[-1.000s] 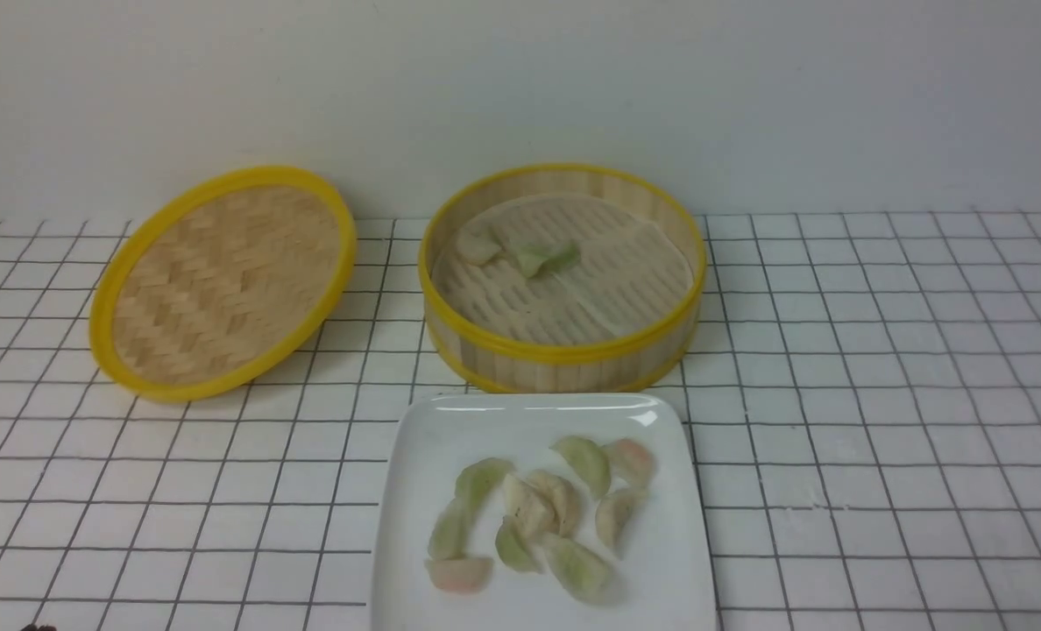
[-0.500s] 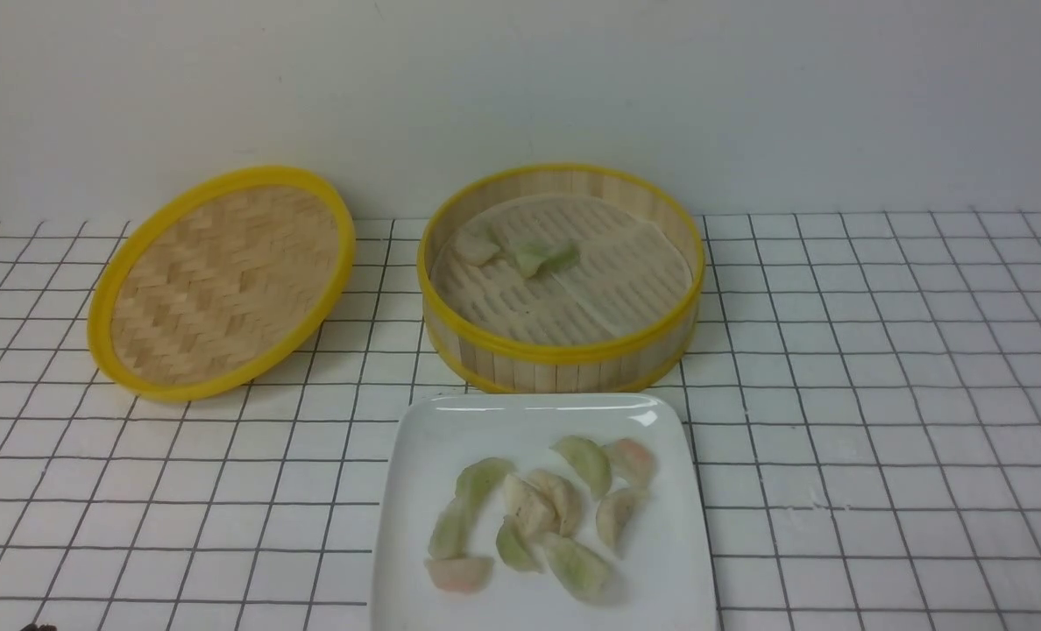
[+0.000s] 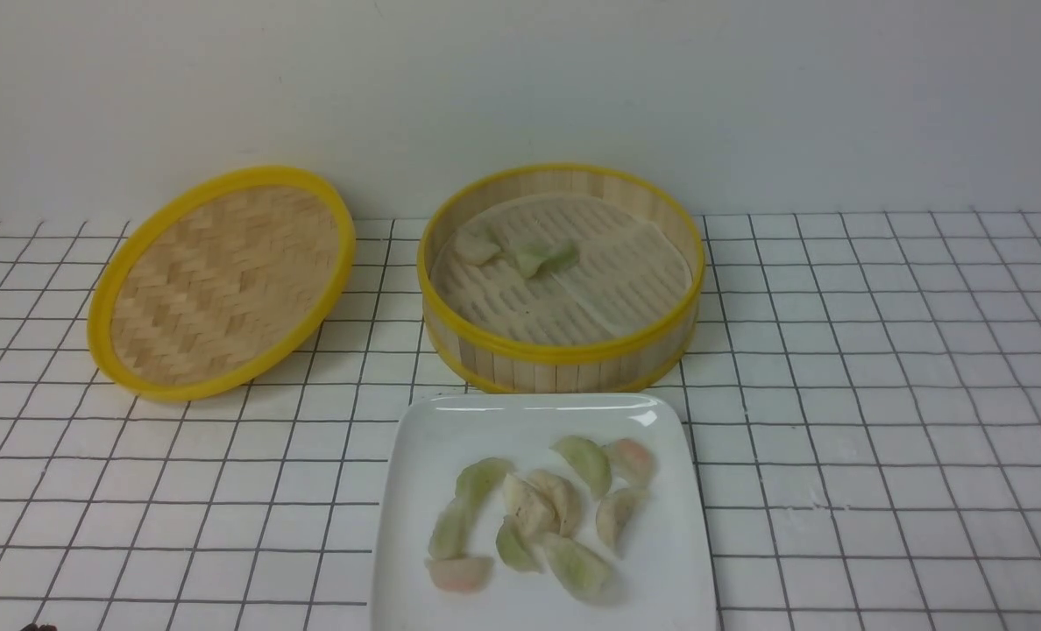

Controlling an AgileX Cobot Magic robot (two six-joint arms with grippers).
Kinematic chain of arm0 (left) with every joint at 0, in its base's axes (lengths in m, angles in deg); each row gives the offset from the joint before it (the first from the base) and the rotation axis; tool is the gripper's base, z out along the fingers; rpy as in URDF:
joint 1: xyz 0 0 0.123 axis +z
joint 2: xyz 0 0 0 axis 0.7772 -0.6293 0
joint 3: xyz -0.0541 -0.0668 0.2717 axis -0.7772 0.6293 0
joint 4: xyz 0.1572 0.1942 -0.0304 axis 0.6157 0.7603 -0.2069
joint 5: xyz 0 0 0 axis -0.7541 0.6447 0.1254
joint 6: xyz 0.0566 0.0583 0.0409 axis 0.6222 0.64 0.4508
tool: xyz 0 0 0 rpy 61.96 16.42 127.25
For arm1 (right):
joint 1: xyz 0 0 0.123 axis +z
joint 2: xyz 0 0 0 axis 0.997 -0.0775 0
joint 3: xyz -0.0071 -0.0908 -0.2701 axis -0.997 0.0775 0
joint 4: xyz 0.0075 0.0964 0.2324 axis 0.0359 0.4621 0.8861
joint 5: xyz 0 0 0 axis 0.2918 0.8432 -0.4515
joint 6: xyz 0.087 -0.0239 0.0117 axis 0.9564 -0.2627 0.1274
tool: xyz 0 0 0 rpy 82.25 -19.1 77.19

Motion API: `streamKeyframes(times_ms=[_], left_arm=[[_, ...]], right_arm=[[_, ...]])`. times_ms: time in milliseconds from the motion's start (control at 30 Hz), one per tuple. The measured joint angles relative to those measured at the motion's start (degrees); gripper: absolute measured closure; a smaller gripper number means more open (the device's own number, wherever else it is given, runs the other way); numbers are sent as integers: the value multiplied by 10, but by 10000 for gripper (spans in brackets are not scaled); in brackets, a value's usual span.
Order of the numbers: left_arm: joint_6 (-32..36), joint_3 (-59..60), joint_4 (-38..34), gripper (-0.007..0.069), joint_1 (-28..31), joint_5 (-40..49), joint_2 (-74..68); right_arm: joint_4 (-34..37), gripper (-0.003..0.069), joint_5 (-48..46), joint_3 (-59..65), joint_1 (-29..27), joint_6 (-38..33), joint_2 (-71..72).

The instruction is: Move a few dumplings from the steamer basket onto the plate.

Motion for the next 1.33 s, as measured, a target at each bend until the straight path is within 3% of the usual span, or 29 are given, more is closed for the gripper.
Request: streamKeyframes(times_ms=[1333], left_arm=[[0, 0, 0, 631, 0, 0, 0]], right_arm=[[0, 673, 0, 0, 0, -13, 0]])
